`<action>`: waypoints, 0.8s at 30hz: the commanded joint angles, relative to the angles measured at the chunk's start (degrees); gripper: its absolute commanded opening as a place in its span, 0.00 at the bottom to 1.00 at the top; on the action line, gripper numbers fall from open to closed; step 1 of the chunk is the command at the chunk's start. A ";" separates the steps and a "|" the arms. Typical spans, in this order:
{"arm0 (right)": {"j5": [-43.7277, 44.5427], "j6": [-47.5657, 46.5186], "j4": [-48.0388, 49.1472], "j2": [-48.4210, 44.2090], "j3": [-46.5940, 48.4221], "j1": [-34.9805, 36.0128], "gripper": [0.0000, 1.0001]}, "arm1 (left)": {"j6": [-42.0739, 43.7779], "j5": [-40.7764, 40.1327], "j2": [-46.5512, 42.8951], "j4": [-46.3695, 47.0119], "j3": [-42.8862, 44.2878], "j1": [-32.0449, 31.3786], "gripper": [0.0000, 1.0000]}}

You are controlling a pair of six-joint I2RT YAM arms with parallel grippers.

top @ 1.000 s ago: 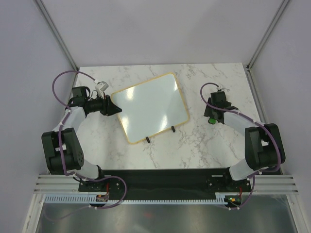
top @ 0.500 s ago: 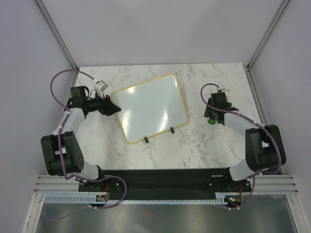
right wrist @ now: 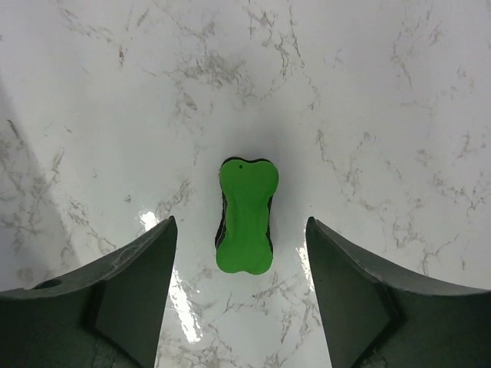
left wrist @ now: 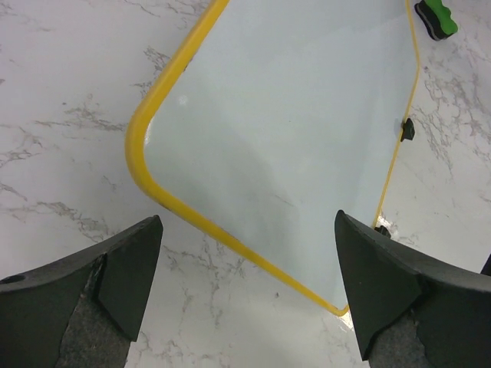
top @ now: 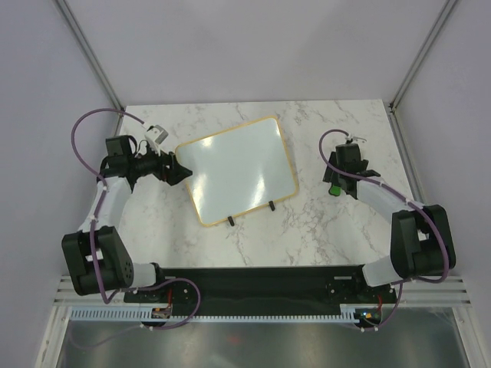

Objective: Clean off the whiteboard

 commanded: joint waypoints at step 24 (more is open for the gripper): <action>6.73 1.76 -4.84 -34.06 -13.69 0.09 0.82 | 1.18 -50.81 -18.12 -15.23 -12.20 1.67 0.99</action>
